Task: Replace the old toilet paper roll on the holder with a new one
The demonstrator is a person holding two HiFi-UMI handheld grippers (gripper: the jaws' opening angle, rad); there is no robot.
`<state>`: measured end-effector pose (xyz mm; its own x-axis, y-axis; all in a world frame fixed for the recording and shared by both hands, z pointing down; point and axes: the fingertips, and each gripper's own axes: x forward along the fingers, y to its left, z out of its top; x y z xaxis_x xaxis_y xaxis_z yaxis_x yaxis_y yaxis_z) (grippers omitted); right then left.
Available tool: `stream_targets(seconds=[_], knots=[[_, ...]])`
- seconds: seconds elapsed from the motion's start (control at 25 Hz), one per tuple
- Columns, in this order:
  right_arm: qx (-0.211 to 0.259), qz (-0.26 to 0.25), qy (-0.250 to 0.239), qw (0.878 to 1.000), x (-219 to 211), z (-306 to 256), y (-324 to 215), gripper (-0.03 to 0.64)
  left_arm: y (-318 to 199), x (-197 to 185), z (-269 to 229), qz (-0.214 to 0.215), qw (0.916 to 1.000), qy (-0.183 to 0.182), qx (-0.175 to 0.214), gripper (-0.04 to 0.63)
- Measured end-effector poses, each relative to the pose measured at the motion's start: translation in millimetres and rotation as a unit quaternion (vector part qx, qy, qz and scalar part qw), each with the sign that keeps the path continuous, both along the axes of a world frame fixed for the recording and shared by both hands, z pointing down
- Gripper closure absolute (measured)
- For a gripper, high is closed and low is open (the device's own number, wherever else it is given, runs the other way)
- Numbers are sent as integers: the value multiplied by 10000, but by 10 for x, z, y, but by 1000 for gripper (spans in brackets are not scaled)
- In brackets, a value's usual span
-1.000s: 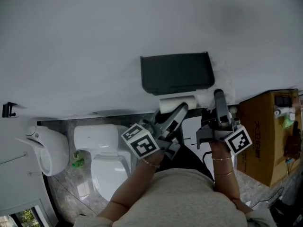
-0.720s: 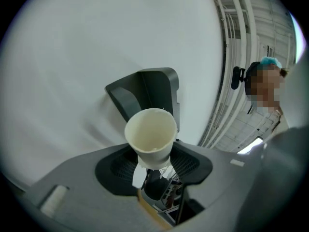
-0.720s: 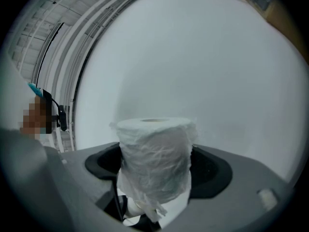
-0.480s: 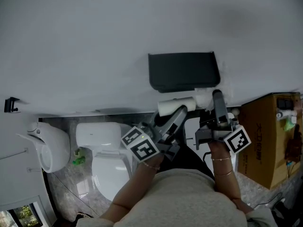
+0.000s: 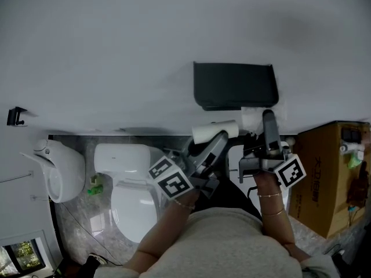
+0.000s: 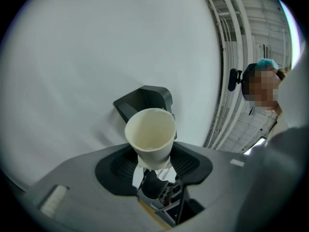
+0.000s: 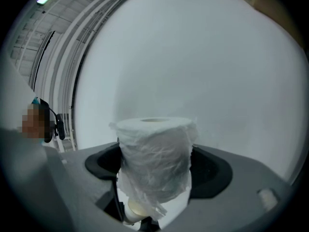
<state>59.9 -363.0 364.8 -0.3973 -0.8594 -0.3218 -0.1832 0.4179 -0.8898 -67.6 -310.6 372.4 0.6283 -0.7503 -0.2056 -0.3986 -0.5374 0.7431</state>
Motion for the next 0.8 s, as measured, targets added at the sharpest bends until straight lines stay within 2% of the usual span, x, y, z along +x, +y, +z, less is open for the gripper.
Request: stream_targets(seconds=[0.36,0.8], knots=[[-89,-462,-62,9989,-636,22,5,202,85,-453,1,-107,9999,35,15,383],[-50,-881,-30,9961,-777,40,54,202,261,-486,-26,-235,9996,-29,177,383]])
